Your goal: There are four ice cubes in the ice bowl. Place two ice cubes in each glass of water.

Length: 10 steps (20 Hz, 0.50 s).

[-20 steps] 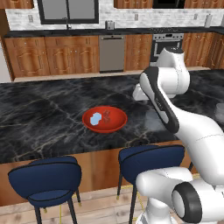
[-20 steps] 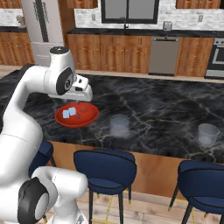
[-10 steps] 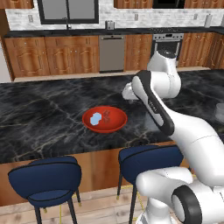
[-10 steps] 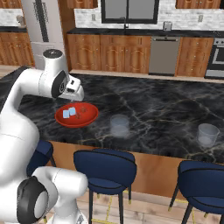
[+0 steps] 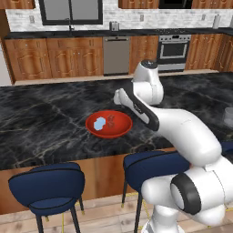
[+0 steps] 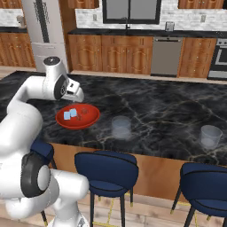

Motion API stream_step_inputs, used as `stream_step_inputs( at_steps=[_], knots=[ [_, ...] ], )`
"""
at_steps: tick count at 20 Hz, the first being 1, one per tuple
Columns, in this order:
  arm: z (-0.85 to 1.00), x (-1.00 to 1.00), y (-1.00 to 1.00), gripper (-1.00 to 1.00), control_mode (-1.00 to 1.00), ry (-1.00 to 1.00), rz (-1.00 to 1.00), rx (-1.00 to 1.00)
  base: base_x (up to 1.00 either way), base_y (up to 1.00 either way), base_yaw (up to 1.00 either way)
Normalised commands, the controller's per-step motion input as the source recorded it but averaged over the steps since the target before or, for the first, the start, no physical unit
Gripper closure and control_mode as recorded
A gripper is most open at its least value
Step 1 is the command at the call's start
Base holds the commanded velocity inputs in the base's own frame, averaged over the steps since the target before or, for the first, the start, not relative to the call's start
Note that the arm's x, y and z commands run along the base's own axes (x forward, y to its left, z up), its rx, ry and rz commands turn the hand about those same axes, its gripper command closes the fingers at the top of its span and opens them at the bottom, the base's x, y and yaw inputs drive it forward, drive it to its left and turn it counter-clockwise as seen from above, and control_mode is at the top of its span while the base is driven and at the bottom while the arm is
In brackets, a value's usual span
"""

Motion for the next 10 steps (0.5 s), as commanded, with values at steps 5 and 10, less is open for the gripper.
stream_step_inputs(
  at_steps=[5,10],
  knots=[
    [-0.43,0.58,0.16,-1.00,-1.00,0.11,0.00,0.00,0.00,0.00,0.00],
    [-0.26,0.35,0.12,-1.00,-1.00,0.18,0.00,-0.06,0.00,0.00,0.00]
  ],
)
